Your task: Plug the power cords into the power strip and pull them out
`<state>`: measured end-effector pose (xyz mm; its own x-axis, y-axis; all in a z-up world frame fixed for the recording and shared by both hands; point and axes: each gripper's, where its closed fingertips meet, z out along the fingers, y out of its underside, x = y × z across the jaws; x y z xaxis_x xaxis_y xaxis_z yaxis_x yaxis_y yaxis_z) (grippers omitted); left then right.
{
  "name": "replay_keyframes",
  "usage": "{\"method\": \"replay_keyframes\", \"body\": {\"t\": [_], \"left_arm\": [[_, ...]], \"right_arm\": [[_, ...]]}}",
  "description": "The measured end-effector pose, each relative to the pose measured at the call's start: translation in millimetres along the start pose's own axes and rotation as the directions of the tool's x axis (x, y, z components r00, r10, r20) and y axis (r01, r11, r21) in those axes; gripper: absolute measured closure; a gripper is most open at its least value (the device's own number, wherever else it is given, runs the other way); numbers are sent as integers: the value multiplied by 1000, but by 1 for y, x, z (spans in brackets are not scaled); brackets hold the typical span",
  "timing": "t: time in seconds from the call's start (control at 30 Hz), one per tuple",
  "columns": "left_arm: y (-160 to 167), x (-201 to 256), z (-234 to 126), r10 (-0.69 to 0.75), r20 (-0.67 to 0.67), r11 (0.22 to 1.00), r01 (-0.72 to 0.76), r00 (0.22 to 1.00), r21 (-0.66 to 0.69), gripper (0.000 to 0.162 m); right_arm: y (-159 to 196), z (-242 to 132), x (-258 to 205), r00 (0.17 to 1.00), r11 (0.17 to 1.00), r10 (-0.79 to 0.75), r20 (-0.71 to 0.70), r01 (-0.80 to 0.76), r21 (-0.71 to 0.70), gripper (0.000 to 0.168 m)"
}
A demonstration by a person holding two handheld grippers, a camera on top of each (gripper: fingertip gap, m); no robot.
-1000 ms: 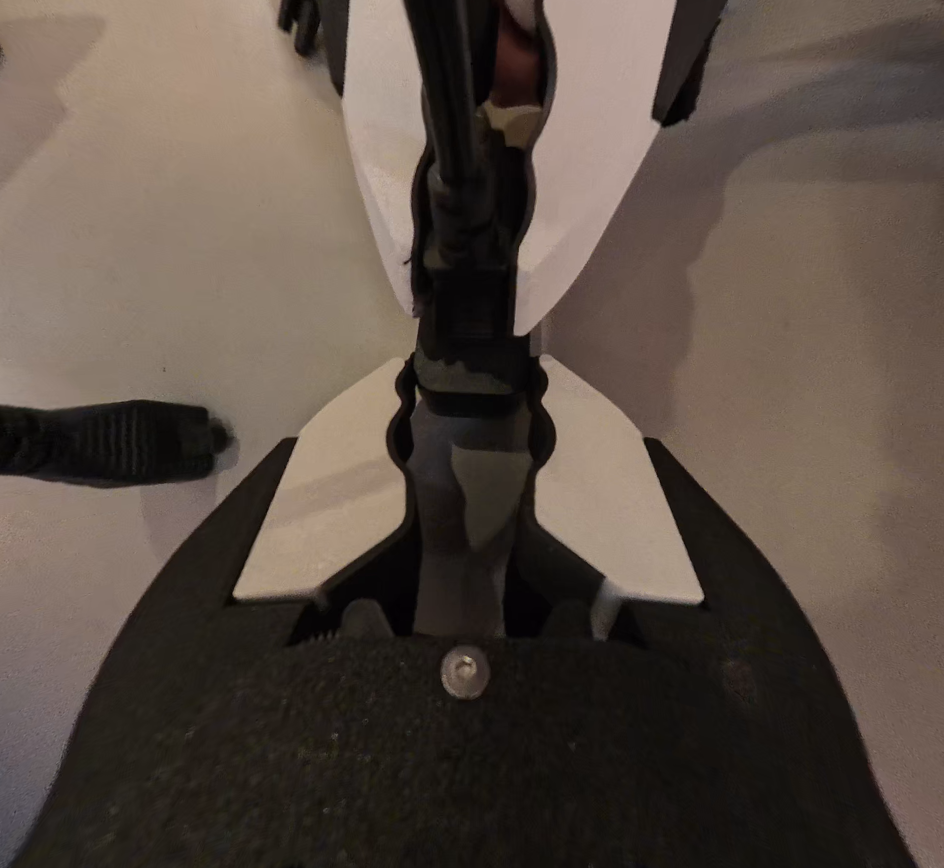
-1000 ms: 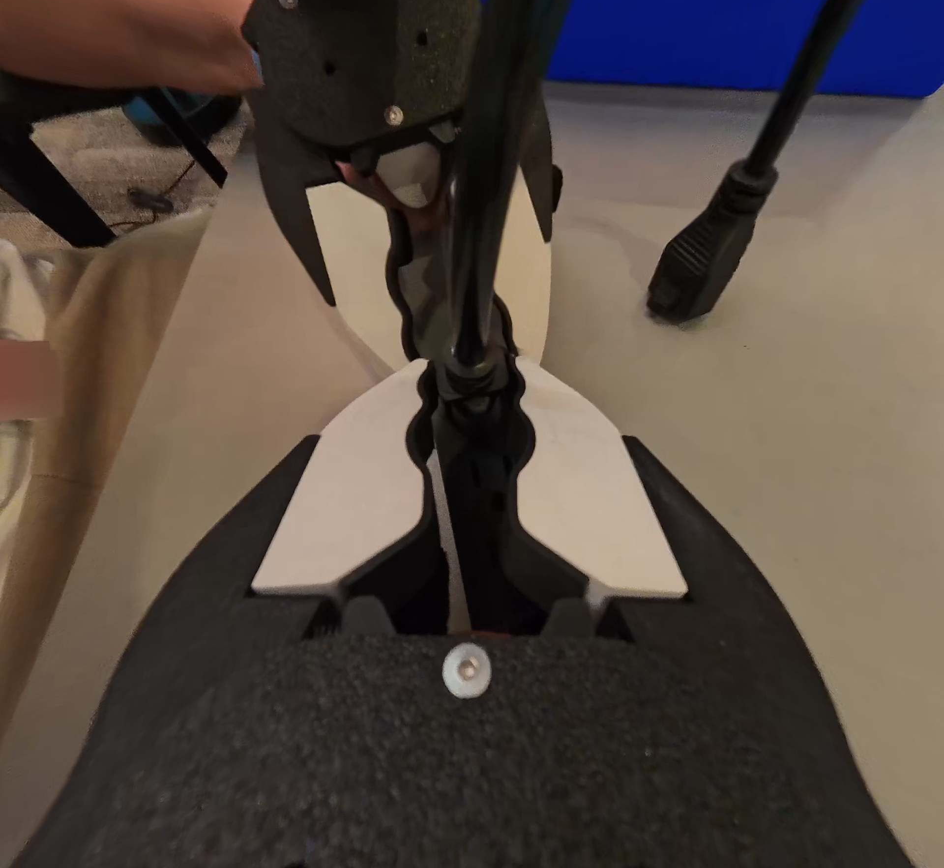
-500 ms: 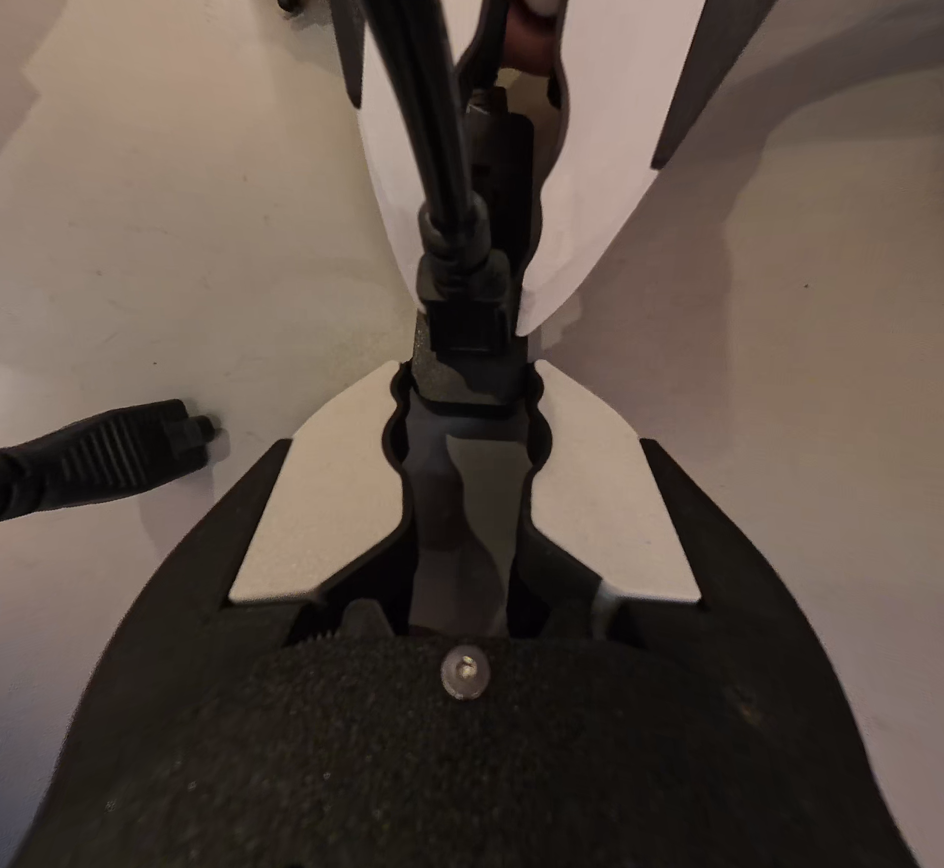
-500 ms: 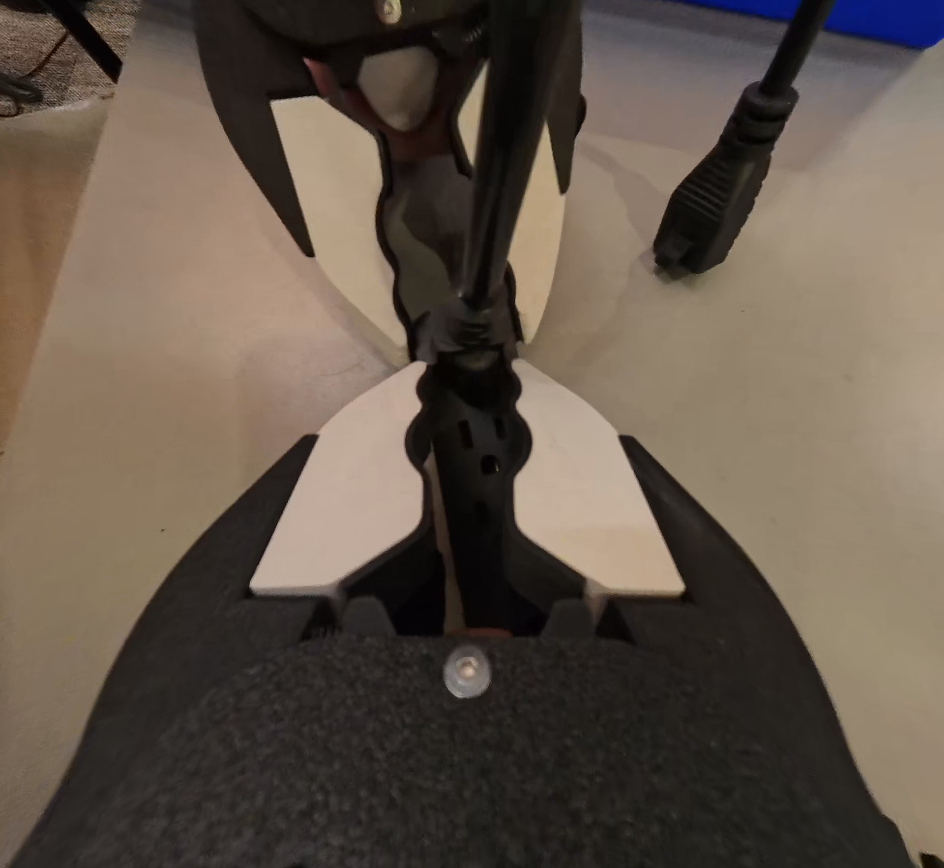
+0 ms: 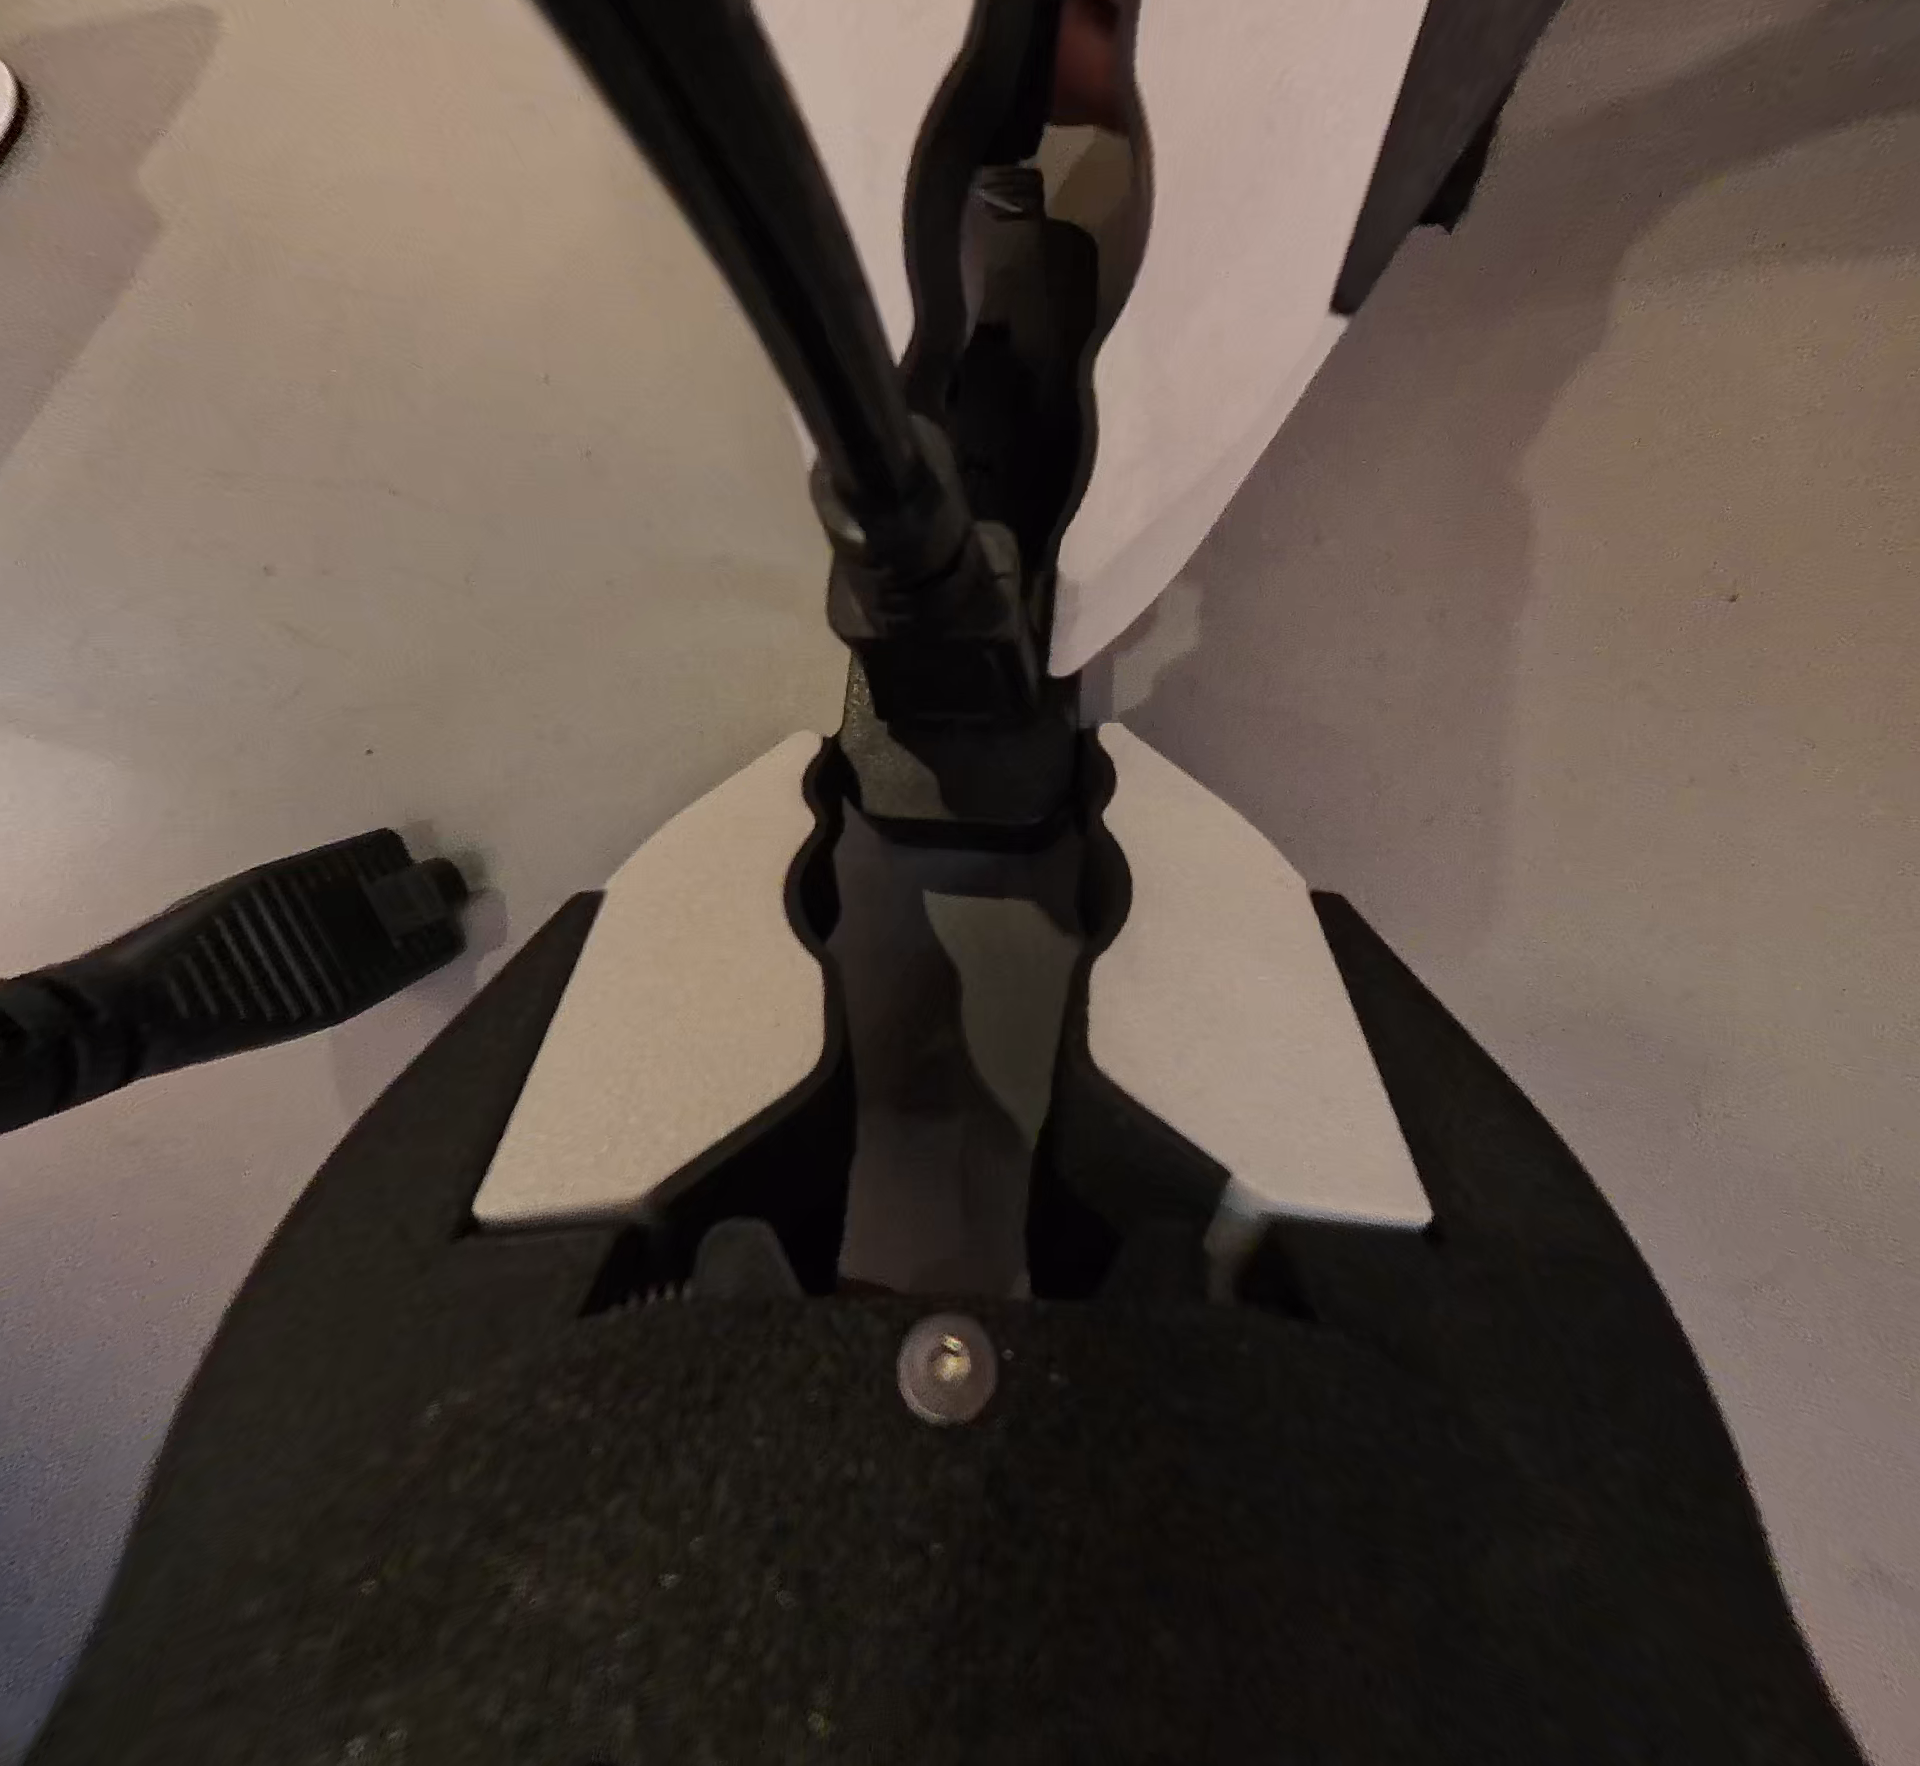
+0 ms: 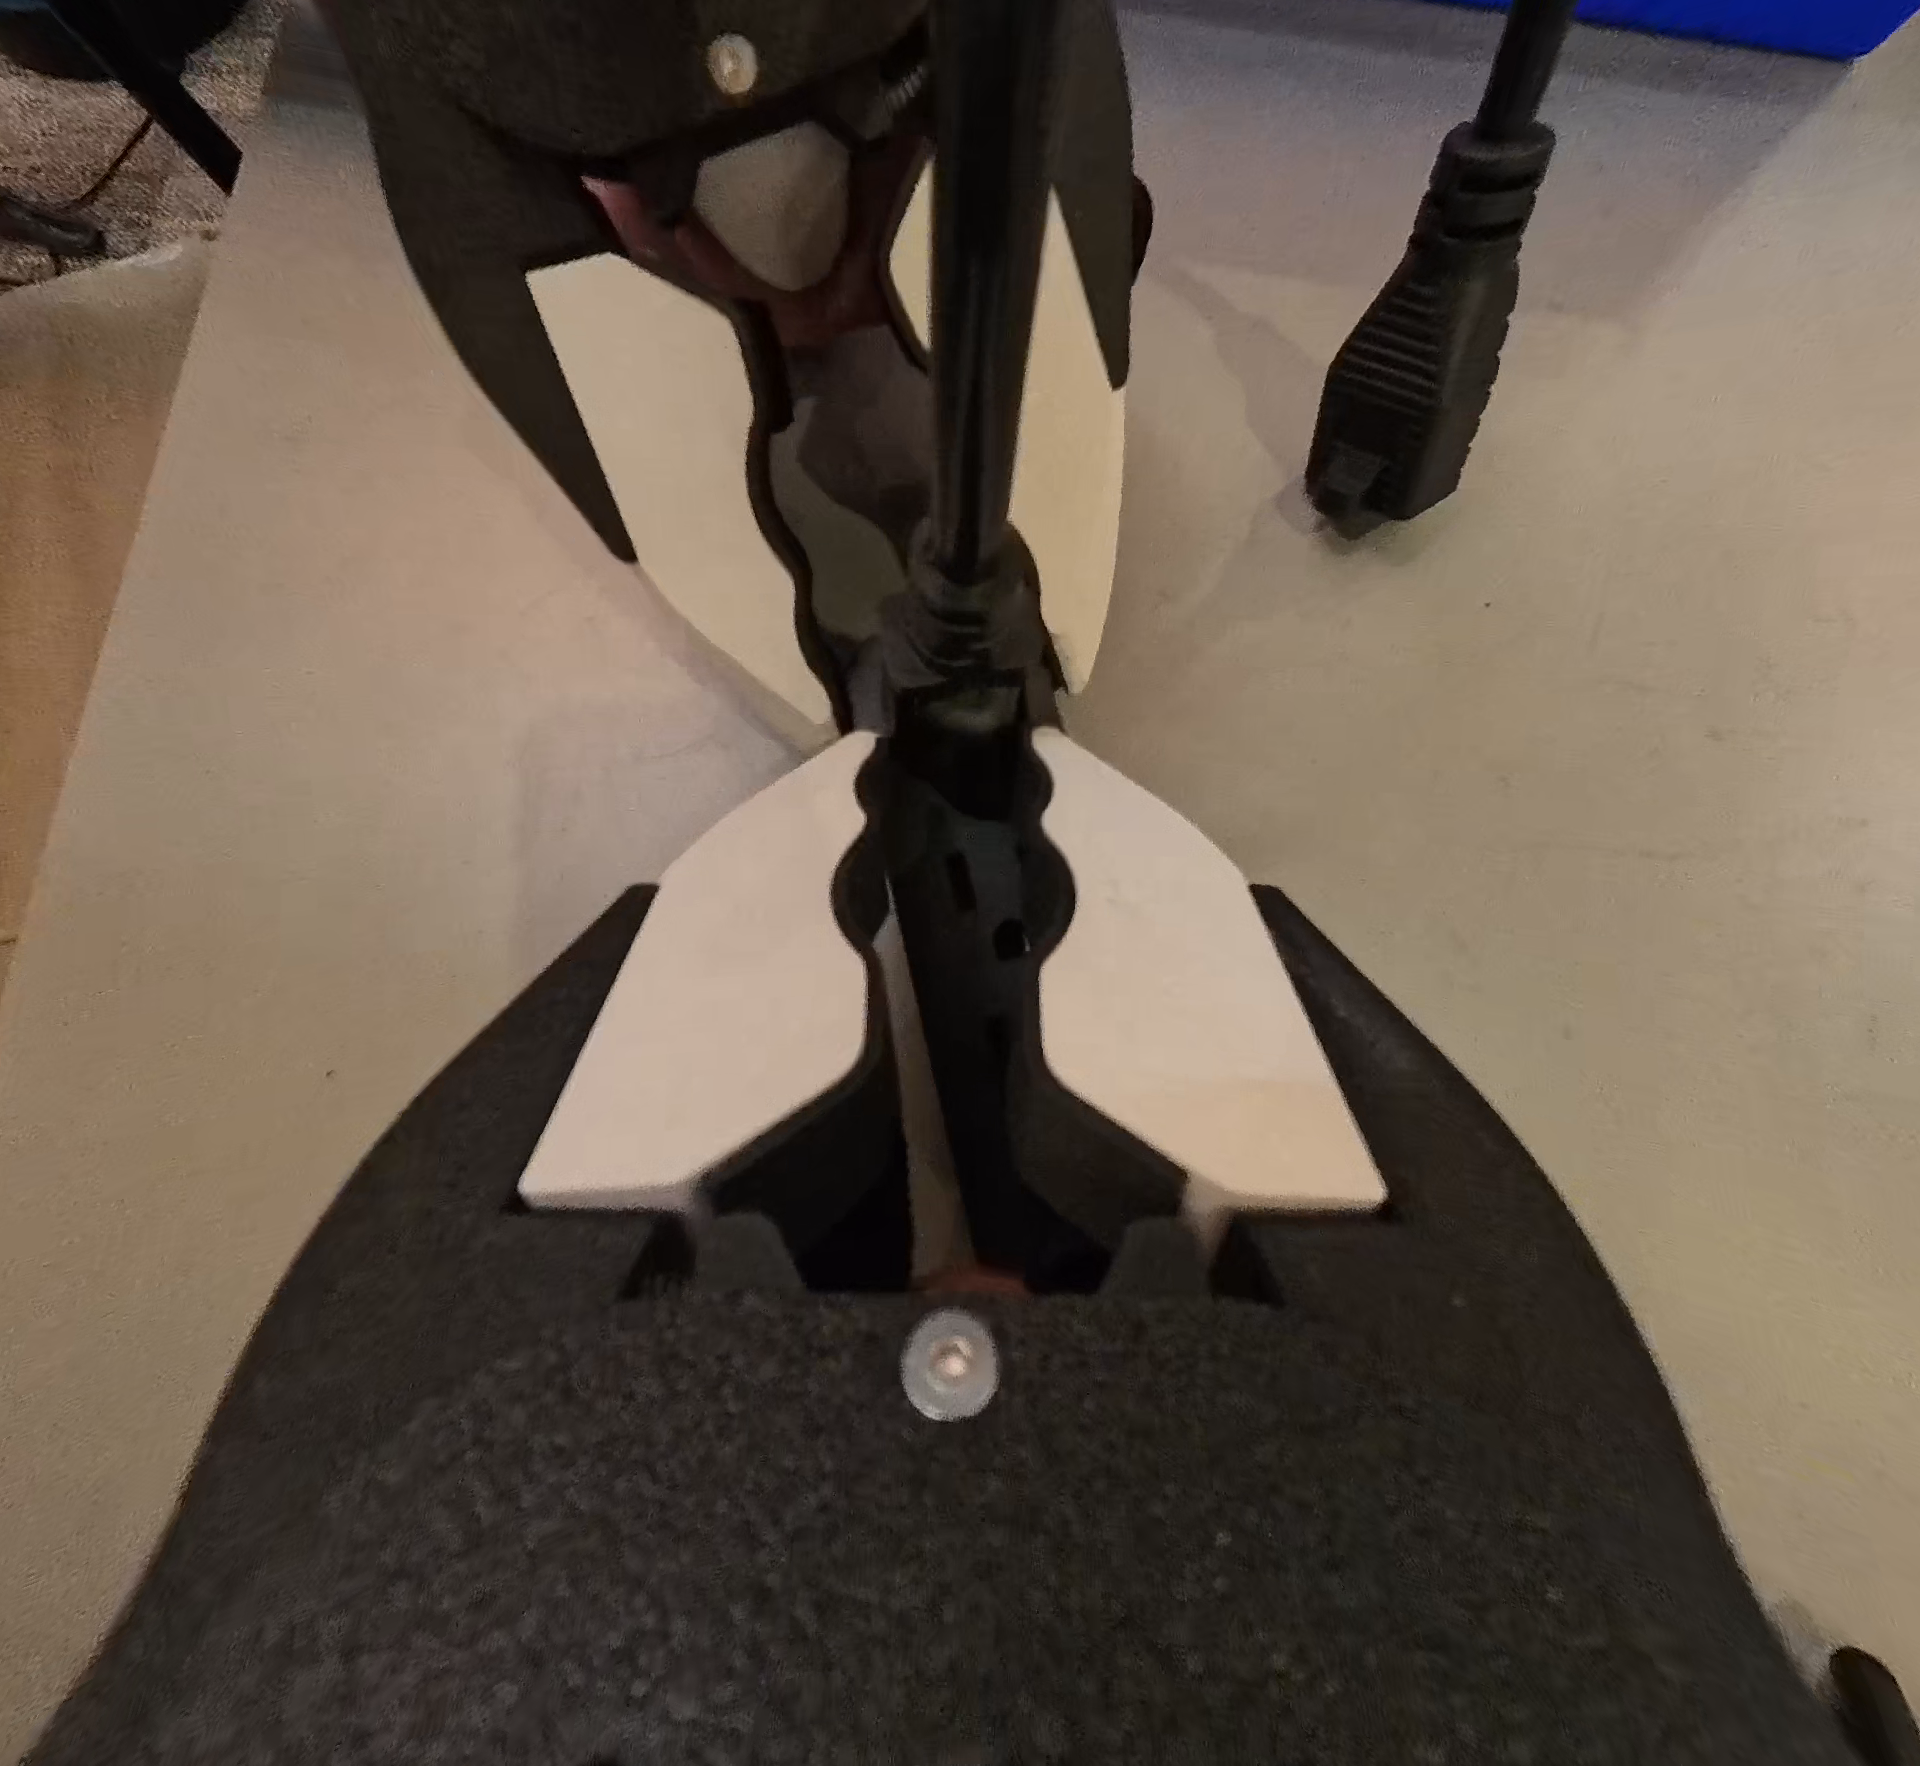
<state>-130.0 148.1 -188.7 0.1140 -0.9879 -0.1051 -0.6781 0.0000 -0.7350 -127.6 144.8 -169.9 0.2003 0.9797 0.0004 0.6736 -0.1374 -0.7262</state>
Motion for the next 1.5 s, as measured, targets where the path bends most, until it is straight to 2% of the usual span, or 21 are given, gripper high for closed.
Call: {"method": "replay_keyframes", "body": {"t": [0.33, 0.57, 0.63, 0.77, 0.8, 0.87, 0.93, 1.0, 1.03, 1.07, 1.17, 1.4, 1.5], "left_arm": [[-1, 0, 1, 26, 10, 999, -26, 1000, -20, 120], [-2, 1, 2, 15, -11, 1000, -15, 1000, -2, 120], [-2, 1, 1, 11, -11, 1000, -11, 1000, -1, 120], [-2, 2, 1, 14, -16, 1000, -14, 1000, 1, 118], [-3, 1, 0, 15, -12, 1000, -15, 1000, 8, 117], [-7, 1, -4, 15, -10, 999, -14, 1000, 47, 116], [-20, 1, -11, -4, -9, 990, 5, 1000, 139, 116], [-36, 5, -19, -38, -44, 970, 47, 998, 239, 125], [-39, 5, -18, -47, -41, 967, 56, 998, 249, 130], [-36, 2, -14, -39, -13, 974, 41, 999, 221, 134], [-29, -1, -8, 9, 39, 986, -15, 999, 168, 134], [-25, -1, -14, -4, 21, 986, 1, 1000, 169, 134], [-26, 2, -13, -30, -21, 986, 33, 999, 163, 136]], "right_arm": [[-3, 1, 0, 1000, 998, -5, -23, 4, -61, 149], [7, -6, 0, 999, 998, 47, 2, -47, -45, 150], [15, -14, 9, 998, 998, 21, -62, -25, -65, 130], [30, -11, 15, 994, 991, -25, -108, 10, -136, 116], [35, -6, 14, 994, 985, -47, -102, 29, -170, 118], [32, 1, 9, 996, 989, -55, -74, 44, -143, 120], [31, 4, 7, 997, 988, -60, -47, 52, -142, 121], [30, 5, 7, 997, 987, -56, -45, 48, -155, 121], [30, 5, 7, 997, 988, -52, -49, 44, -150, 121], [29, 6, 6, 997, 989, -48, -52, 40, -143, 121], [29, 7, 5, 998, 992, -35, -51, 29, -122, 121], [28, 9, 3, 1000, 996, 14, -22, -16, -85, 121], [30, 7, 2, 1000, 989, -2, -25, -2, -147, 122]]}}
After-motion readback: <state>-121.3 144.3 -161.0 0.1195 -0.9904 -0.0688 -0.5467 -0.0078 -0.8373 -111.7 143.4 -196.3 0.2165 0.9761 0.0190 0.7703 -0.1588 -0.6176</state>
